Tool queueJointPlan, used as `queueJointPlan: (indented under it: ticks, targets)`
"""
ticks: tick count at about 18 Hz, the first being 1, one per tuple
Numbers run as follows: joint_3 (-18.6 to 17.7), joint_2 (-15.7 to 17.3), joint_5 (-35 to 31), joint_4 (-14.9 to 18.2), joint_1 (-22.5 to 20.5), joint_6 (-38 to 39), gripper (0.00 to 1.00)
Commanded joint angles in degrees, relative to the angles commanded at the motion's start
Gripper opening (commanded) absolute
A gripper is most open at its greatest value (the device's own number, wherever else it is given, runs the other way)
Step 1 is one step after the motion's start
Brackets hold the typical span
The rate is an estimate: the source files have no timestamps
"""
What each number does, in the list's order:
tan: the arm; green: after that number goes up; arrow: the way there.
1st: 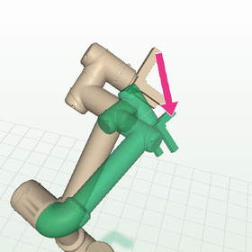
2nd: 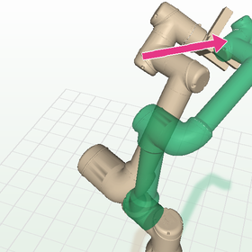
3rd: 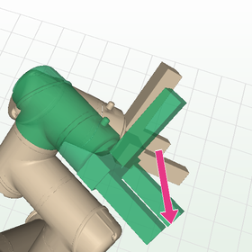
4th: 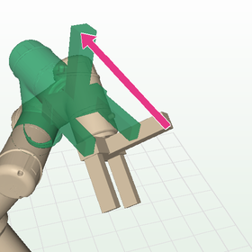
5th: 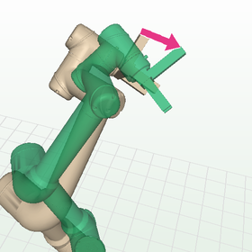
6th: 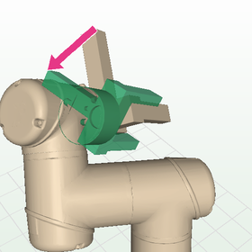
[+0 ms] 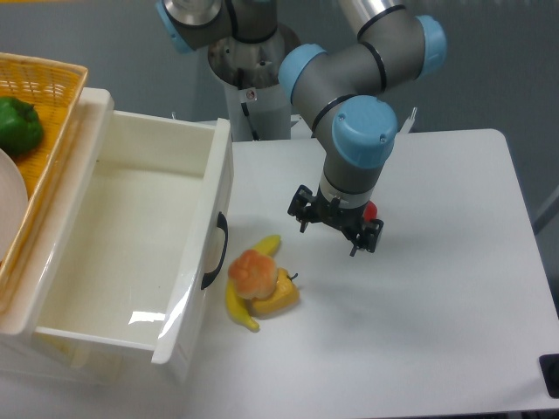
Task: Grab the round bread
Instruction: 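Move the open gripper over the round bread bun and lower it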
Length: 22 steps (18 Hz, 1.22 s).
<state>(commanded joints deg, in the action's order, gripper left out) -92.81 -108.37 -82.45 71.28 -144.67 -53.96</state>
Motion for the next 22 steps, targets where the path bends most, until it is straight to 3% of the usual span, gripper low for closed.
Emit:
queueJointPlan:
  ticks: [6,22]
  targets:
    - [0.17,-2.19,5.63,-1.14,0.26,6.06,1.00]
    - [0.17,-4.92,5.89,-1.23,3.87,10.02,1.00]
